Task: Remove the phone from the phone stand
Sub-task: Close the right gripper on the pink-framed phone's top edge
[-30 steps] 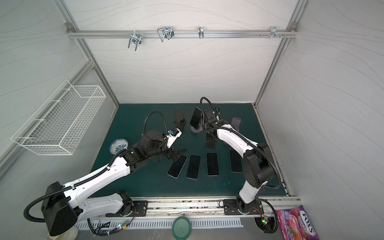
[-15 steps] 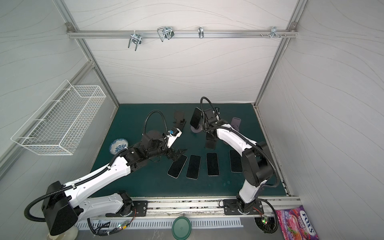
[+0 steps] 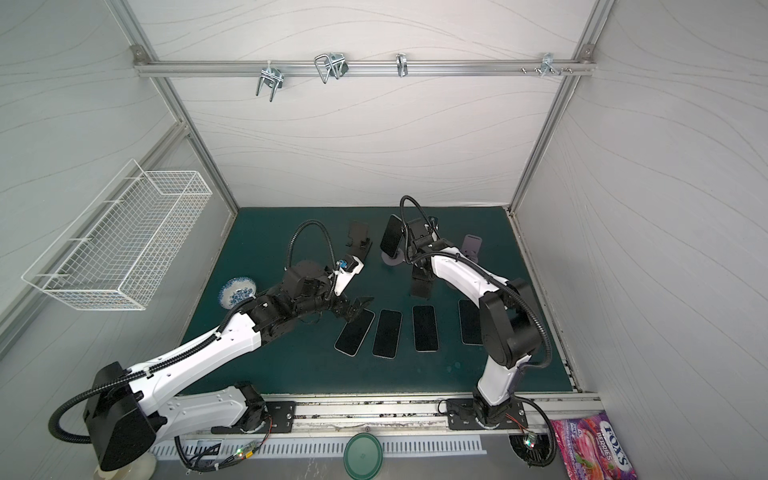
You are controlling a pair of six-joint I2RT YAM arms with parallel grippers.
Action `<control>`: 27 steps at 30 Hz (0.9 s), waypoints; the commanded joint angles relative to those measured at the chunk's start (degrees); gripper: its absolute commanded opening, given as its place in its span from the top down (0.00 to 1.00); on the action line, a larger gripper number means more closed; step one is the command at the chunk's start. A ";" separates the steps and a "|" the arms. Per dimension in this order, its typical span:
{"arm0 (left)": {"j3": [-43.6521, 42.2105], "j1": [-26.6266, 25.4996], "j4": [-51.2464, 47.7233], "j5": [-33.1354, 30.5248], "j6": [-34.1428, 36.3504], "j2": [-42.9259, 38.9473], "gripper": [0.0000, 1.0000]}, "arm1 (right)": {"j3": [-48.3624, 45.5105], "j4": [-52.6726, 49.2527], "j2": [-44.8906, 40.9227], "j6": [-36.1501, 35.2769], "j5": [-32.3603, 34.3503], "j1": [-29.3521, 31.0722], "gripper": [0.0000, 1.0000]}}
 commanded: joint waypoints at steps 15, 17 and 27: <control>1.22 -0.37 1.58 -0.96 1.29 -0.32 0.01 | -0.60 1.28 0.44 -0.04 -0.95 -0.40 0.29; 1.22 -0.36 1.62 -0.96 1.26 -0.37 0.01 | -0.60 1.20 0.46 -0.13 -1.01 -0.42 0.30; 1.23 -0.31 1.62 -1.04 1.31 -0.43 0.01 | -0.62 1.55 0.15 -0.49 -2.49 -0.49 0.33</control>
